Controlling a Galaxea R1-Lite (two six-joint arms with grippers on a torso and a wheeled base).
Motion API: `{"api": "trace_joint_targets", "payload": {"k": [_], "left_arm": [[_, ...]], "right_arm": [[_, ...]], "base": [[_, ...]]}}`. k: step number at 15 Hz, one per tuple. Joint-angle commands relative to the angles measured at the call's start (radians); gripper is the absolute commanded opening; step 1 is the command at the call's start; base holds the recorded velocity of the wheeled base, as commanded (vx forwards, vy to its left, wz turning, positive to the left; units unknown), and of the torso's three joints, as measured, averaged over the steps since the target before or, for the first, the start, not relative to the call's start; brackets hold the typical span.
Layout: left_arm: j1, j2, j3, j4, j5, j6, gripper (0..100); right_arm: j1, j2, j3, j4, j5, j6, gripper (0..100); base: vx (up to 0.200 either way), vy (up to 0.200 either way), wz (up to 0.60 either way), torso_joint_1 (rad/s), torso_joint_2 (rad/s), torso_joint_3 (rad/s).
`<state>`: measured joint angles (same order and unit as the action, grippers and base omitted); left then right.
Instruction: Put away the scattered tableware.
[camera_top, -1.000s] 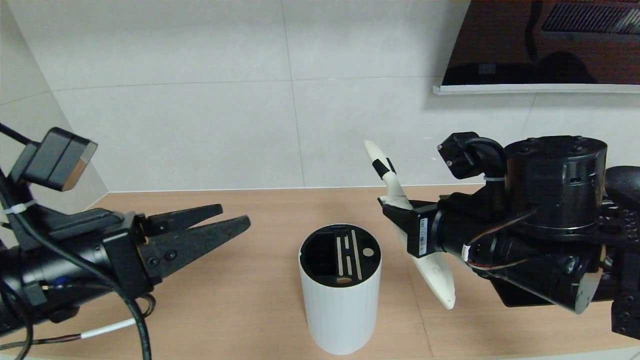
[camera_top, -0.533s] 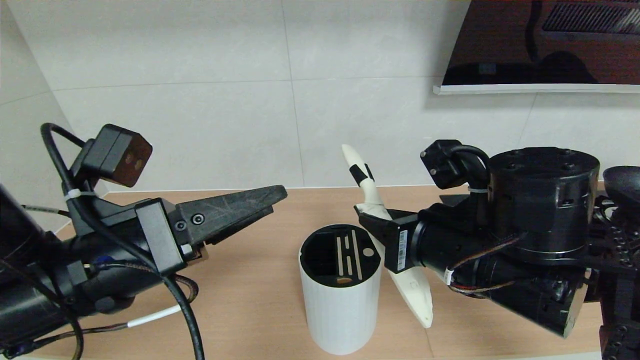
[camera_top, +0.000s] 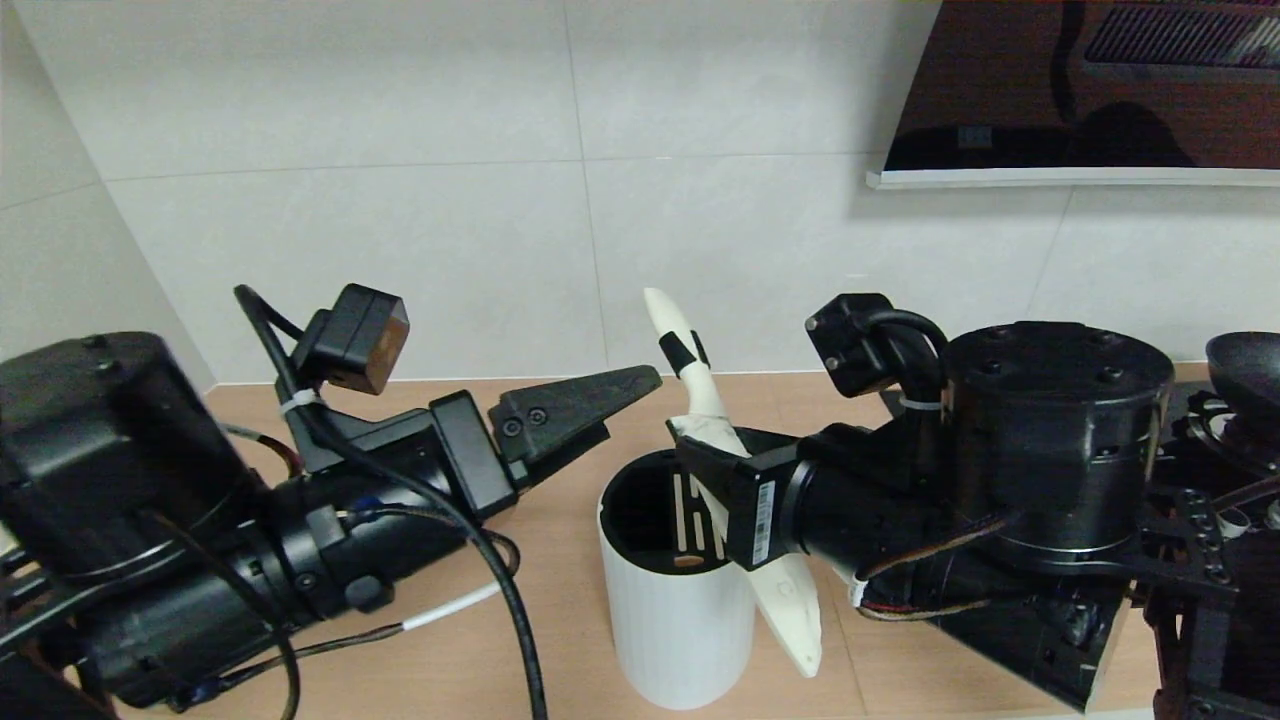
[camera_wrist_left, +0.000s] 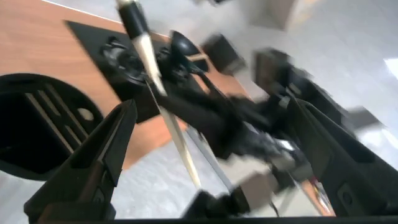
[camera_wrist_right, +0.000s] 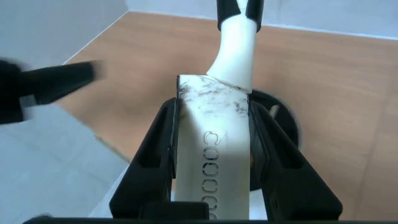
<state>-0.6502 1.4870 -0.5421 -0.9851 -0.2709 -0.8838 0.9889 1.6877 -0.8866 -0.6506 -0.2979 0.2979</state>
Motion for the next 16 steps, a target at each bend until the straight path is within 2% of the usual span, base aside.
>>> {"api": "trace_joint_targets", "payload": {"k": [1,4,7,16], "left_arm": [[-0.026,0.099,-0.021,-0.027,0.048,0.002,100],[-0.026,0.15,-0.021,-0.11,0.096,0.002,100],[-0.025,0.164,-0.027,-0.138,0.122,0.002,100],[-0.025,0.176,-0.027,-0.139,0.124,0.003,100]], "right_arm": [[0.019,0.003,0.001,0.0,0.0,0.006,0],[0.033,0.004,0.008,0.002,0.002,0.007,0],[0.05,0.001,0.014,0.002,0.002,0.007,0],[0.088,-0.009,0.041,0.005,0.009,0.01,0]], "base": [[0.0,0.0,0.0,0.0,0.0,0.0],[0.0,0.0,0.0,0.0,0.0,0.0],[0.0,0.0,0.0,0.0,0.0,0.0],[0.0,0.0,0.0,0.0,0.0,0.0]]}}
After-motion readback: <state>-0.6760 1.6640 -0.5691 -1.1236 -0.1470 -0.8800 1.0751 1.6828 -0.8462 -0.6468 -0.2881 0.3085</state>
